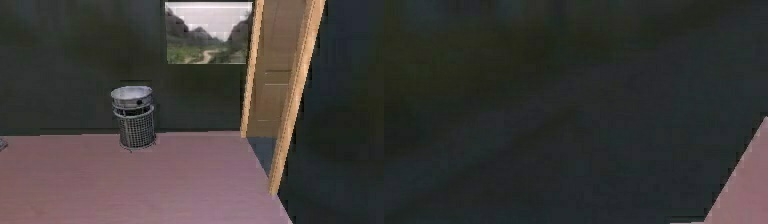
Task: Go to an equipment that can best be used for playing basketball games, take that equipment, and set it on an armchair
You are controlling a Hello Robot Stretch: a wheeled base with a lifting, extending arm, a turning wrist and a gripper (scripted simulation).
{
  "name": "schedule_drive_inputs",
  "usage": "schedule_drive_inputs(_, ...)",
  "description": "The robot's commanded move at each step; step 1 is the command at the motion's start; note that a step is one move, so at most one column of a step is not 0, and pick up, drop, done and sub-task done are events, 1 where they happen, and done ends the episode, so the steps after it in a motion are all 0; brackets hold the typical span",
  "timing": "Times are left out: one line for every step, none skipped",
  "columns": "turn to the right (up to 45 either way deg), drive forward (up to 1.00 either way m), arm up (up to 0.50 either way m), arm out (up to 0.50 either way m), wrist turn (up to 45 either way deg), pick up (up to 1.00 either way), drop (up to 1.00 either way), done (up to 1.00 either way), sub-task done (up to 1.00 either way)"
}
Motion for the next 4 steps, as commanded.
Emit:
schedule_drive_inputs(0.0, 1.00, 0.00, 0.00, 0.0, 0.00, 0.00, 0.00, 0.00)
schedule_drive_inputs(3.0, 0.00, 0.00, 0.00, 0.0, 0.00, 0.00, 0.00, 0.00)
schedule_drive_inputs(0.0, 0.80, 0.00, 0.00, 0.0, 0.00, 0.00, 0.00, 0.00)
schedule_drive_inputs(45.0, 0.00, 0.00, 0.00, 0.0, 0.00, 0.00, 0.00, 0.00)
